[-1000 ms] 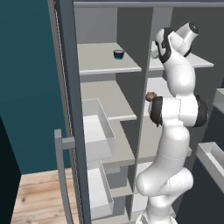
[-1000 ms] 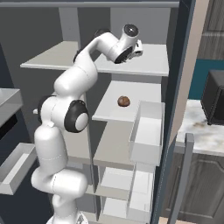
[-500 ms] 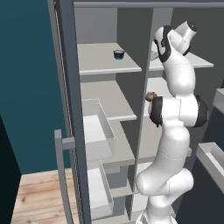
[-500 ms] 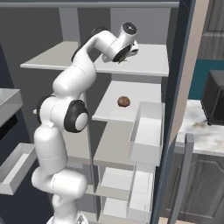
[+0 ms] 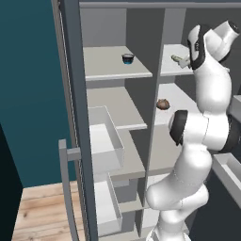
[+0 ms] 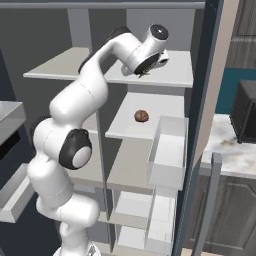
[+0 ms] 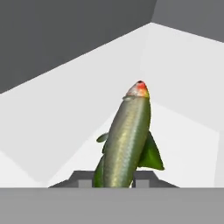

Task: There's a fish in the fridge that needs to be moved to the freezer for freezing. Pick up the fish from the fridge, place it on any shelf in the freezer, and close the fridge and freezer doors when done.

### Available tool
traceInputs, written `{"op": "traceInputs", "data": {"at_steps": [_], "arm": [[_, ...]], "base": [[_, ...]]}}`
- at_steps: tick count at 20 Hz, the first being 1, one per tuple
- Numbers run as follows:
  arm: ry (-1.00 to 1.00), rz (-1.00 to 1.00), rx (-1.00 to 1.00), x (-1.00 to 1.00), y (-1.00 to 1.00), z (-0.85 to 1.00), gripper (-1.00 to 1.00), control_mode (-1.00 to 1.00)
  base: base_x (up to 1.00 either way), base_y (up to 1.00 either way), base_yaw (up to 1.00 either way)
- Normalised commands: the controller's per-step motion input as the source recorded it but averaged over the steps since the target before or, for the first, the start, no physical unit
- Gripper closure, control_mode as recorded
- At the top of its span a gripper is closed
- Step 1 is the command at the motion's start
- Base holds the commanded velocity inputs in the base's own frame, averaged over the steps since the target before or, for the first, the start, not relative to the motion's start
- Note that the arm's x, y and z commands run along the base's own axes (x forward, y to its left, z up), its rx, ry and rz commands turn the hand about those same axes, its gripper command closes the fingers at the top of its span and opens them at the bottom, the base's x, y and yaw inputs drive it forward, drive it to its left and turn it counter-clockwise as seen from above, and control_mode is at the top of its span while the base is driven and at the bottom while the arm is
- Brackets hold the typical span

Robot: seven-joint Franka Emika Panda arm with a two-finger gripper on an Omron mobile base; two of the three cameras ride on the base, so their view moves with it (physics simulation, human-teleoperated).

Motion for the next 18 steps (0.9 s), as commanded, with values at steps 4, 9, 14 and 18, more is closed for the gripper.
{"op": "traceInputs", "data": {"at_steps": [4, 9, 14, 18], "arm": [[-0.14, 0.00, -0.11, -1.00, 0.02, 0.36, 1.00, -1.00], [-0.38, 0.00, -0.19, -1.00, 0.33, 0.25, 1.00, -1.00], [-0.29, 0.00, -0.03, -1.00, 0.31, 0.09, 1.00, -1.00], [-0.08, -0.02, 0.00, -1.00, 0.43, 0.05, 1.00, -1.00]], "base": [[0.00, 0.00, 0.00], [0.00, 0.00, 0.00], [0.00, 0.00, 0.00], [0.00, 0.00, 0.00]]}}
